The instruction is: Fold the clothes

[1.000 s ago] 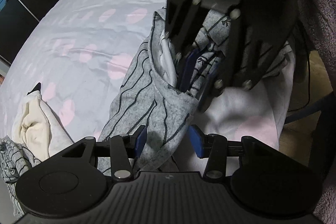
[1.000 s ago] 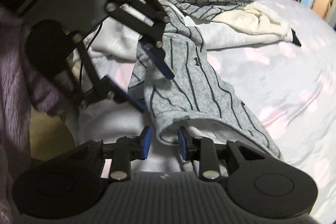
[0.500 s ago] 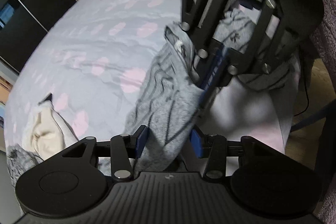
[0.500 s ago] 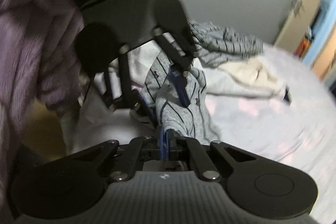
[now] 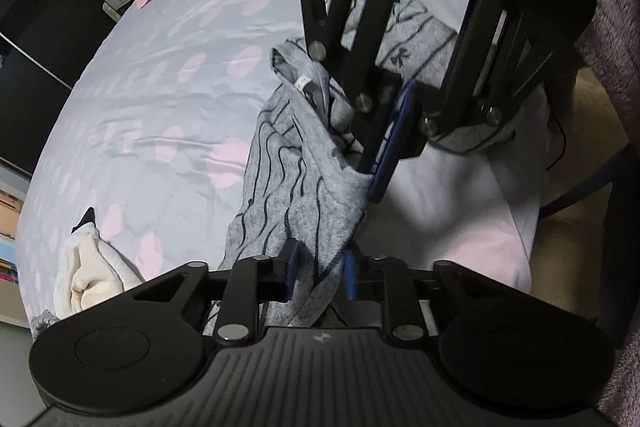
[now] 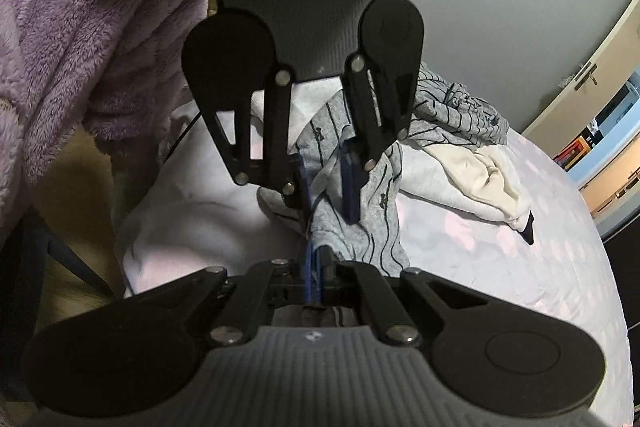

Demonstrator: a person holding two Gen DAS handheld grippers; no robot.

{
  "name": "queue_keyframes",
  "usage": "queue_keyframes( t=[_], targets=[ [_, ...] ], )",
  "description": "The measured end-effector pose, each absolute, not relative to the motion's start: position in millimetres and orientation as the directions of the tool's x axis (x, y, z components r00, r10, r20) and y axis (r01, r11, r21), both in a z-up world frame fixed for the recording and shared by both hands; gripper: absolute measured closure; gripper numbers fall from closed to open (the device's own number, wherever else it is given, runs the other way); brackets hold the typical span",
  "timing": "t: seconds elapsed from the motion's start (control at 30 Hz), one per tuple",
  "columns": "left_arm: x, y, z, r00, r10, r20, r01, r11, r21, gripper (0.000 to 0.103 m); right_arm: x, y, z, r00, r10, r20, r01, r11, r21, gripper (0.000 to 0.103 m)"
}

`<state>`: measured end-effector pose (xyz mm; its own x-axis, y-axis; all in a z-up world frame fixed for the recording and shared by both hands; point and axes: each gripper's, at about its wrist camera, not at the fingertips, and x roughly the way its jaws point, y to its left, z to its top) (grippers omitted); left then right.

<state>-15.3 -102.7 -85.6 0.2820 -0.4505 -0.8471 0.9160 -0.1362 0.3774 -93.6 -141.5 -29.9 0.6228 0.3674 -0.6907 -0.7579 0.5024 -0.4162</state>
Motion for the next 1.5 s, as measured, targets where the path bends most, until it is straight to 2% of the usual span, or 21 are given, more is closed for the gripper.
queue_keyframes(
  t=[0.1, 0.4, 0.63, 0.83, 0.9, 1.03, 1.17, 1.27, 1.33, 1.5],
  targets=[
    [-10.5, -102.2, -87.2, 0.297, -0.439, -0.848, 0.923, -0.096, 0.373, 0.097, -96.0, -141.8, -29.6, 0.630, 0.360, -0.689, -0.754, 0.496, -0.430, 0.100],
    [4.6, -100.9, -92.3, 0.341, -0.398, -0.852, 0.933, 0.029, 0.359, 0.099, -95.7, -169.5, -33.2, 0.626, 0.290, -0.724, -0.724, 0.562, -0.400, 0.097],
    [40.8, -105.5, -99.4, 0.382, -0.313, -0.869, 0.922, 0.190, 0.337, 0.099, -85.6, -248.4, -28.6, 0.678, 0.081, -0.731, -0.525, 0.750, -0.403, 0.096],
    [65.0, -107.1, -114.1, 0.389, -0.242, -0.889, 0.910, 0.256, 0.328, 0.099, -61.2, -317.7, -40.7, 0.654, -0.073, -0.753, -0.351, 0.852, -0.388, 0.096],
    [70.6, -108.9, -116.9, 0.377, -0.235, -0.896, 0.912, 0.265, 0.314, 0.099, -50.9, -334.2, -49.9, 0.627, -0.085, -0.774, -0.324, 0.876, -0.358, 0.096],
    [78.0, -113.2, -123.6, 0.364, -0.218, -0.905, 0.916, 0.260, 0.306, 0.099, -34.0, -350.0, -65.6, 0.593, -0.022, -0.805, -0.344, 0.897, -0.278, 0.071],
    [86.0, -116.4, -130.0, 0.344, -0.206, -0.916, 0.920, 0.271, 0.285, 0.099, -18.9, -354.0, -81.6, 0.555, 0.000, -0.832, -0.387, 0.885, -0.258, 0.071],
    [90.0, -115.6, -133.2, 0.327, -0.206, -0.922, 0.924, 0.275, 0.266, 0.099, -15.4, -354.5, -91.9, 0.490, 0.058, -0.870, -0.440, 0.878, -0.189, 0.071],
    [91.7, -114.7, -134.6, 0.318, -0.208, -0.925, 0.926, 0.276, 0.256, 0.099, -17.6, -348.4, -95.9, 0.486, 0.064, -0.872, -0.473, 0.858, -0.201, 0.071],
    [94.9, -115.0, -137.8, 0.307, -0.206, -0.929, 0.931, 0.269, 0.247, 0.099, -21.6, -349.2, -103.9, 0.463, 0.073, -0.883, -0.469, 0.866, -0.175, 0.071]
  ],
)
